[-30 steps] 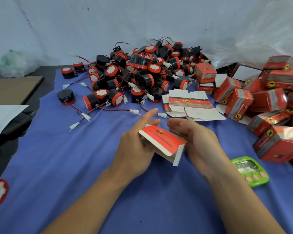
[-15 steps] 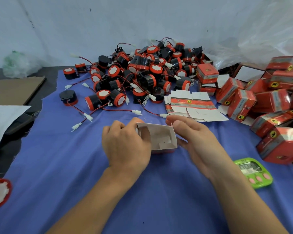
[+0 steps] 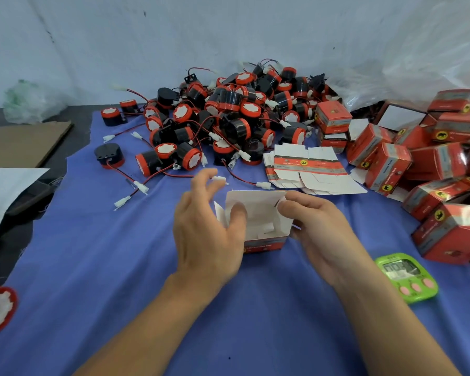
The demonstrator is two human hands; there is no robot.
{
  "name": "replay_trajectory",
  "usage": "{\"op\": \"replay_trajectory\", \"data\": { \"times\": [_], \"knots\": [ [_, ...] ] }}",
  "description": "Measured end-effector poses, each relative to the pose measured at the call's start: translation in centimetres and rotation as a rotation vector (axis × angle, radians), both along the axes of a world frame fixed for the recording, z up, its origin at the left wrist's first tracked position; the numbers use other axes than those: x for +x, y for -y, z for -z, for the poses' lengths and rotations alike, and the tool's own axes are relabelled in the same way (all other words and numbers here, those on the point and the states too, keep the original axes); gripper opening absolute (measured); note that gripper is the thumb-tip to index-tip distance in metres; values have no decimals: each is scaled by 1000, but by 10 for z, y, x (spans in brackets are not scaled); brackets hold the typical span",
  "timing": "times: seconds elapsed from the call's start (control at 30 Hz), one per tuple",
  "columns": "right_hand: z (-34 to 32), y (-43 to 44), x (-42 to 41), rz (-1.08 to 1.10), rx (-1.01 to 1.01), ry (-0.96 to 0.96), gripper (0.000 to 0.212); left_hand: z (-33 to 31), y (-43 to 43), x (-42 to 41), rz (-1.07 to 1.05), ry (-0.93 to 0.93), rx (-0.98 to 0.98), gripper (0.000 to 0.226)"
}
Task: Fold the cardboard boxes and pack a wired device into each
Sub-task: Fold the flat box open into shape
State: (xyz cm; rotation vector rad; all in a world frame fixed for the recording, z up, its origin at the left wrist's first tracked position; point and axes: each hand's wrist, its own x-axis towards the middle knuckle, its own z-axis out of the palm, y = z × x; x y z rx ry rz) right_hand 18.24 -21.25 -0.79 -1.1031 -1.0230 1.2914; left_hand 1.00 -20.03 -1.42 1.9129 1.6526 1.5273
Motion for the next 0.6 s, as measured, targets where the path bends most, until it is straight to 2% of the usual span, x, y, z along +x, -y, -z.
{"op": "replay_trajectory", "data": {
  "times": [0.03,0.1,0.17,0.2,0.27,0.33,0.4,0.47,0.6],
  "knots": [
    [0,0,-1,11,-9,-11,30,-3,1,-1,-13,-38,116,51],
    [1,-1,0,30,-21,-22,30,-8,5,-2,-46,-245,448,40],
    [0,-1,-1,28,-19,-29,32,-6,13,2,124,-446,650,21],
    [0,-1,-1,27,-13,-31,33,-3,17,6,228,-531,640,18],
    [1,0,-3,18,6,-14,28,2,22,16,319,-678,458,17],
    [2,2,-5,17,36,29,23,6,20,23,313,-831,250,19],
    [2,3,-8,8,70,58,24,4,16,22,280,-998,125,28],
    [1,5,-11,-4,105,87,24,2,15,19,257,-1006,26,36],
    [2,4,-13,-22,138,123,28,0,15,19,278,-835,-54,35]
  ]
}}
